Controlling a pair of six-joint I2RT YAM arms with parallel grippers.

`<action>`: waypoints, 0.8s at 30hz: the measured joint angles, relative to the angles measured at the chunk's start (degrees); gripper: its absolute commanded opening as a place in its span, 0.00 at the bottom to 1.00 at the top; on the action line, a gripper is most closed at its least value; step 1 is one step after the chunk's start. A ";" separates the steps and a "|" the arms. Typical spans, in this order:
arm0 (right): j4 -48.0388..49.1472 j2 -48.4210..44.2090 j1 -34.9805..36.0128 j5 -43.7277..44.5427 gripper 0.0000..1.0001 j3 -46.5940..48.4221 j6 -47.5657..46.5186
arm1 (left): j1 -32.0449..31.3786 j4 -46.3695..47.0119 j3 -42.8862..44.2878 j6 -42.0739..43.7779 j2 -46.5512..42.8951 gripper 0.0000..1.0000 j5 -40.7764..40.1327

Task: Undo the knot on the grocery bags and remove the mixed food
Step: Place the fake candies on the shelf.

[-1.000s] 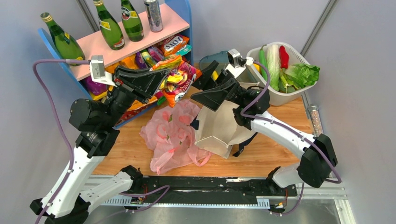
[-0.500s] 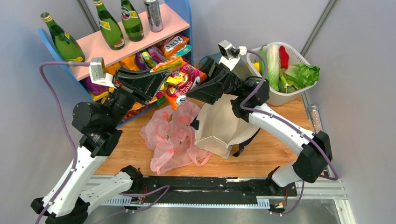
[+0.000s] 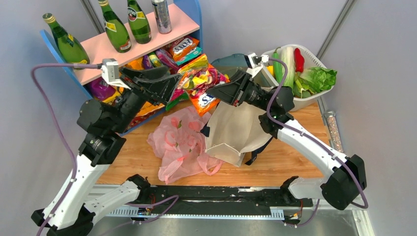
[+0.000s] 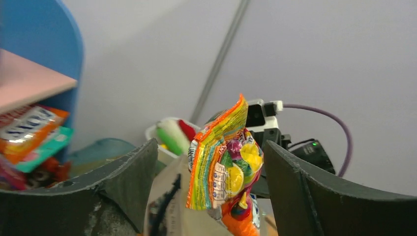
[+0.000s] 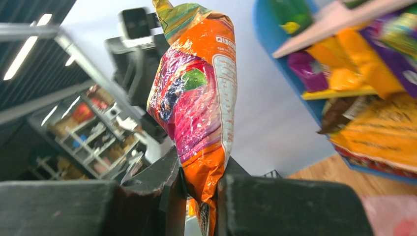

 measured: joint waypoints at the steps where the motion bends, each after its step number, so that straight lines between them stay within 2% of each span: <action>1: -2.05 -0.85 -1.01 0.87 0.00 -1.01 0.37 | 0.00 -1.97 1.33 2.60 0.00 0.97 -1.81; 5: -9.57 -3.02 -4.11 4.35 0.00 -4.50 2.03 | 0.00 -8.26 5.84 11.98 -0.81 1.00 -9.20; 9: -15.69 -2.01 -6.45 6.45 0.00 -5.46 4.09 | 0.00 -10.36 4.55 20.00 -4.09 1.00 -15.15; 16: -19.19 7.45 -8.57 7.30 0.00 -0.48 7.72 | 0.00 -9.90 -12.15 29.57 -12.24 1.00 -23.04; 20: -19.85 13.77 -8.87 7.41 0.00 4.92 9.73 | 0.00 -12.33 -23.02 32.09 -15.93 1.00 -22.32; 24: -20.09 20.39 -8.90 7.19 0.00 11.67 11.72 | 0.00 -17.14 -25.09 34.49 -17.79 1.00 -18.34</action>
